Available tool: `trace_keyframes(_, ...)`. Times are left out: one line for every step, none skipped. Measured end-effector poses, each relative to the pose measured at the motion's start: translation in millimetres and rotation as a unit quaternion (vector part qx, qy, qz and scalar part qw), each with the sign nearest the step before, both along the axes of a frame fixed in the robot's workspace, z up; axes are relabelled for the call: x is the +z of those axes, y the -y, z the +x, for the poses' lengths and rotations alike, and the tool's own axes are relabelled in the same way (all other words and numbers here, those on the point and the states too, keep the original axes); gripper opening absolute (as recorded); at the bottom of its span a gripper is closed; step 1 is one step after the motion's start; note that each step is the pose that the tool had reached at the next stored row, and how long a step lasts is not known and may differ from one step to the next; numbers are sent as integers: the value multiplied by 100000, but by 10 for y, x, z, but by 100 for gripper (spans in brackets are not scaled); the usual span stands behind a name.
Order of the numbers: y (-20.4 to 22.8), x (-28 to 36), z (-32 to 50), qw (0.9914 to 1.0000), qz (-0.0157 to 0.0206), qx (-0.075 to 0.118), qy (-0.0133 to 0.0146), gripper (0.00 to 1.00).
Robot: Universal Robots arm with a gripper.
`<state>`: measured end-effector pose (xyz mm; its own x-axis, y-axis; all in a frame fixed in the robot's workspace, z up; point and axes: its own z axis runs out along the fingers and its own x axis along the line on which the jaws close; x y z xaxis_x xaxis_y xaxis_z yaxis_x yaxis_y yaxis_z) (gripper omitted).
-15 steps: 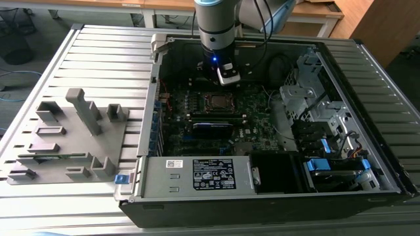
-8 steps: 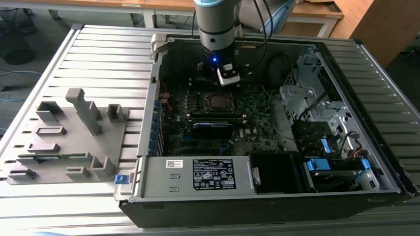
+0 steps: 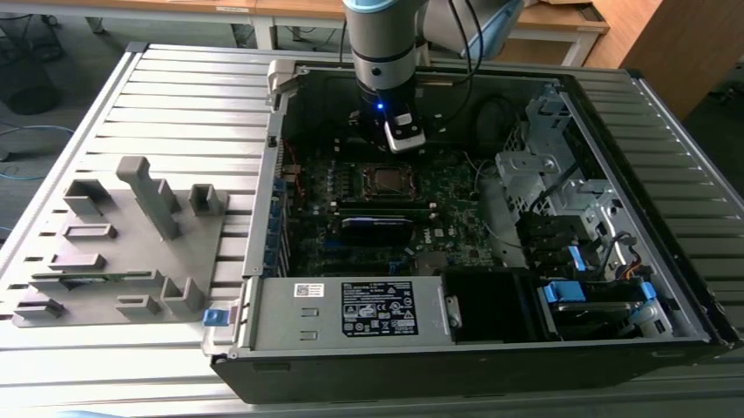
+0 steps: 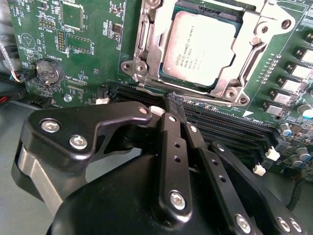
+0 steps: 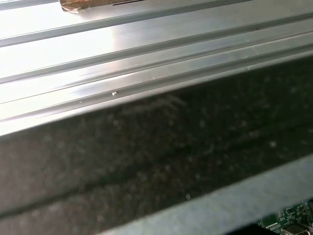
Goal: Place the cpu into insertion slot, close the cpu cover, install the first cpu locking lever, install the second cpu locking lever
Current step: 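Install the first cpu locking lever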
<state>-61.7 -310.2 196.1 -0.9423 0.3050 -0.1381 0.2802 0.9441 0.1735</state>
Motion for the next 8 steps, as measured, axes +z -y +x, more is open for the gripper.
trace_keyframes(0,0,0,100000,-20,-3,1,11)
trace_keyframes(0,0,0,100000,-38,-5,3,11)
trace_keyframes(2,-1,0,100000,-54,-5,8,11)
trace_keyframes(4,-2,0,100000,-73,-3,12,11)
trace_keyframes(6,-1,0,100000,-100,6,7,11)
trace_keyframes(8,-1,0,100000,-127,14,3,11)
trace_keyframes(10,-2,0,100000,-150,17,2,11)
trace_keyframes(12,-2,0,100000,-179,22,1,11)
